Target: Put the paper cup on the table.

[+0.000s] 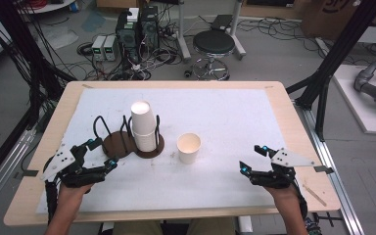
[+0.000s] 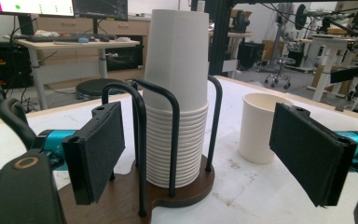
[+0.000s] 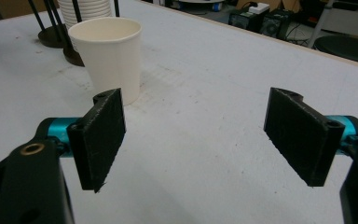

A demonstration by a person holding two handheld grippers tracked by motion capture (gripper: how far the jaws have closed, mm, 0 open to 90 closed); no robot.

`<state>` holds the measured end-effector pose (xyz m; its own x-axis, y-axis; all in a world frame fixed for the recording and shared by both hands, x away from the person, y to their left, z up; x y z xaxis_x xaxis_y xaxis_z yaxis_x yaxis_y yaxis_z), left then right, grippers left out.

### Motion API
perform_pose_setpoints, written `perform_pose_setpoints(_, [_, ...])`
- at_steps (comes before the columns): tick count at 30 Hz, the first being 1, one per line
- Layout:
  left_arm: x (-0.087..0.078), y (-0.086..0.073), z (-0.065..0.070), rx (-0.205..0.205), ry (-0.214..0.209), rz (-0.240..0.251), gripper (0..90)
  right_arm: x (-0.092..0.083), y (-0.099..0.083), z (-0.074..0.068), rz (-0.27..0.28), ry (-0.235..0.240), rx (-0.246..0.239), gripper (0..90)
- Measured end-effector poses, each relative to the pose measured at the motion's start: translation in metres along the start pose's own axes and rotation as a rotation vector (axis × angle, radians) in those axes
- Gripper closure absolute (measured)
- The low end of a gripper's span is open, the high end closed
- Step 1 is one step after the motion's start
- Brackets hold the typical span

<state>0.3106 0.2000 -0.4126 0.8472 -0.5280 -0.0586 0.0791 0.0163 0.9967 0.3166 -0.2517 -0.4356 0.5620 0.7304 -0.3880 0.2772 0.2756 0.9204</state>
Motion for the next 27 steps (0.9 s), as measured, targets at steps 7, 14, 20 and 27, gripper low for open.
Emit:
perform_pose_setpoints(7, [-0.0004,-0.0021,-0.0027,-0.01,0.007,0.001,18.1,0.0006,-0.0007,-0.0015,-0.001,-0.005,-0.005,21.0])
perform_pose_setpoints(14, [0.0,-0.0043,-0.0023,-0.009,0.007,-0.005,18.3,0.0,-0.0026,-0.0006,-0.003,-0.012,0.001,21.0])
perform_pose_setpoints(20, [0.0003,-0.0053,-0.0007,-0.006,0.005,-0.009,18.3,-0.001,-0.0033,-0.0004,-0.002,-0.015,0.004,21.0])
perform_pose_setpoints(27, [-0.0006,-0.0054,-0.001,-0.007,0.011,-0.006,18.3,-0.0003,-0.0049,0.0002,-0.006,-0.016,0.002,21.0])
Point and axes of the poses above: each handheld gripper's, and its own axes: x roughly forward along the jaws, y roughly out of its top, z roughly to its right, the point moved 8 cm from there along x, roughly forward along the jaws, and after that the axes turned 10 degrees about y, right-handed, at the moved point
